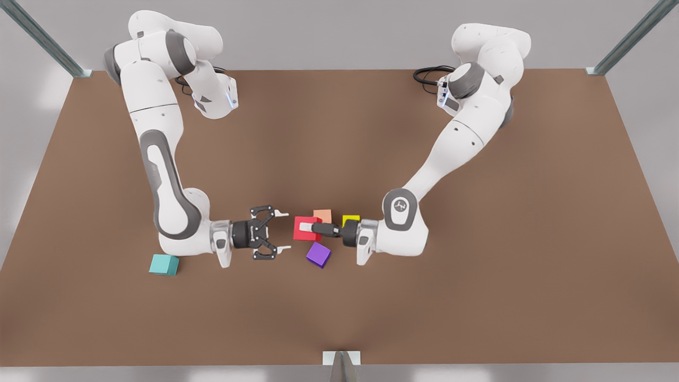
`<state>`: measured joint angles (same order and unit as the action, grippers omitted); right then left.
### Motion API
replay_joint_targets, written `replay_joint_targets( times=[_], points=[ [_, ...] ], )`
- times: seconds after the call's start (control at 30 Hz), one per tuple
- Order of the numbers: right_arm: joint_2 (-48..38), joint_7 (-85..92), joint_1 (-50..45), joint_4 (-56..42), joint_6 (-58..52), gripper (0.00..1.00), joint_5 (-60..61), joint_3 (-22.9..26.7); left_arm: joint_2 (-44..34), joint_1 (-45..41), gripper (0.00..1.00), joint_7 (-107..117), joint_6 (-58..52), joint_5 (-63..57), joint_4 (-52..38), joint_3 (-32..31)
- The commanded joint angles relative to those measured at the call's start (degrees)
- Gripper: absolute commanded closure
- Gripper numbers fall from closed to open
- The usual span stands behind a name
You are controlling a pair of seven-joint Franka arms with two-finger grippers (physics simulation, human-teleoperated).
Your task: Pick up red wooden cube and pass to hand red wooden cube and place in blue wooden cube
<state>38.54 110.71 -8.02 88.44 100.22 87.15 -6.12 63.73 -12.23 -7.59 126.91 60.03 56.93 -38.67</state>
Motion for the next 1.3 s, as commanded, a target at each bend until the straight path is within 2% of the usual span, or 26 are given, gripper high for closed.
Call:
replay_joint_targets(
  times=[0.0,0.67,0.7,0.73,0.77,0.87,0.9,0.97,1.27],
  points=[
    [0.1,21.8,-0.2,0.0,0.0,0.0,0.9,-0.2,0.1,-0.2,0.42,-8.2,0.7,0.8,-0.2,0.0],
    [2.4,21.8,-2.3,0.2,0.7,0.0,3.2,-0.7,2.7,-5.3,0.42,-7.8,6.0,0.8,-5.2,0.2],
    [2.4,21.8,-2.4,0.2,0.8,0.05,3.5,-0.7,2.8,-5.4,0.42,-7.9,6.0,0.8,-5.3,0.2],
    [2.4,21.9,-2.4,0.2,0.8,0.36,3.5,-0.7,3.1,-5.7,0.42,-8.1,6.8,0.8,-5.4,0.2],
    [2.4,21.9,-2.4,0.2,0.8,0.56,3.5,-0.7,3.1,-5.8,0.42,-8.1,7.0,0.8,-5.4,0.2],
    [2.7,21.8,-2.4,0.1,0.8,0.57,3.5,-0.7,3.1,-5.9,0.41,-8.1,6.9,0.8,-5.3,0.2],
    [2.7,21.8,-2.4,0.1,0.8,0.57,3.5,-0.7,3.1,-5.9,0.2,-8.1,7.0,0.8,-5.3,0.2],
    [2.8,21.8,-2.4,-0.1,0.8,0.57,3.5,-0.7,3.1,-5.9,0.0,-8.1,7.0,0.8,-5.2,0.2],
    [2.9,21.7,-2.3,-0.3,0.8,0.56,2.9,-0.7,1.8,-1.9,0.0,-7.3,6.3,0.3,-3.9,0.0]
  ],
)
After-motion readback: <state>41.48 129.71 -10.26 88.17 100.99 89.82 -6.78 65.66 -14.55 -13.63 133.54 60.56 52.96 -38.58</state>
